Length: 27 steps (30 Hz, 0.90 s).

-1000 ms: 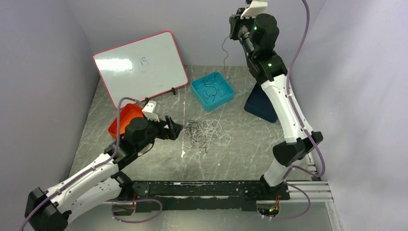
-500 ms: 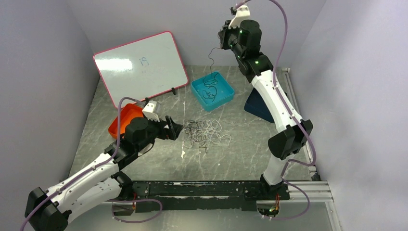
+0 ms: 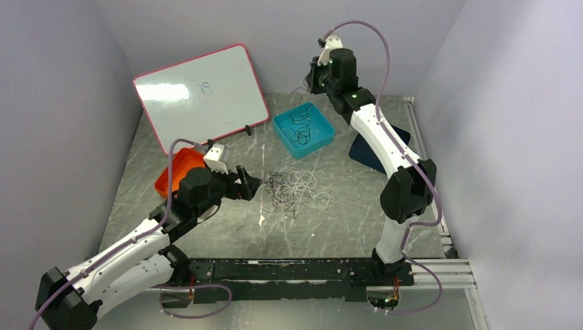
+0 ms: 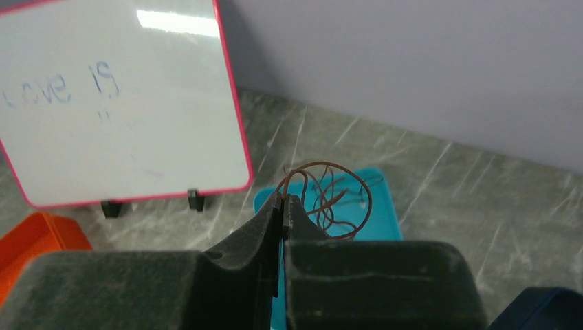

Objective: Untangle the cables

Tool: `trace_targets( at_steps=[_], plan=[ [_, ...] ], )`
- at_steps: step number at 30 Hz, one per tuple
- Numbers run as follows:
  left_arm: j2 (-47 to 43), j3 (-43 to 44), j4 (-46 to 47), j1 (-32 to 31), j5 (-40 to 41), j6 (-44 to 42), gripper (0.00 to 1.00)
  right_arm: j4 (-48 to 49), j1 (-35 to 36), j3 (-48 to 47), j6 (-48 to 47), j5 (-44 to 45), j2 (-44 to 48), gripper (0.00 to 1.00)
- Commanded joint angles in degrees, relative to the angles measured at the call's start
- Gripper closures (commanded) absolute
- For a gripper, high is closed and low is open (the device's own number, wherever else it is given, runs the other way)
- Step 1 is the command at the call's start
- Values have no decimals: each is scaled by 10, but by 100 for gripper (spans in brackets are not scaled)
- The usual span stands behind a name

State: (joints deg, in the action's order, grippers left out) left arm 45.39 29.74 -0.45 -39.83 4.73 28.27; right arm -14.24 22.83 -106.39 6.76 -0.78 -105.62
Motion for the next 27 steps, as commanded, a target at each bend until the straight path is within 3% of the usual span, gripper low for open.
trace_targets(
  at_steps=[1, 13, 27],
  plan=[
    [2, 2, -3, 4, -20, -4, 4, -2, -4, 43, 25, -37, -5, 96],
    [12, 2, 2, 3, -29, -2, 5, -50, -4, 138, 39, -35, -38, 99],
    [32, 7, 7, 3, -39, 1, 6, -86, -4, 103, 17, 25, -135, 94]
  ],
)
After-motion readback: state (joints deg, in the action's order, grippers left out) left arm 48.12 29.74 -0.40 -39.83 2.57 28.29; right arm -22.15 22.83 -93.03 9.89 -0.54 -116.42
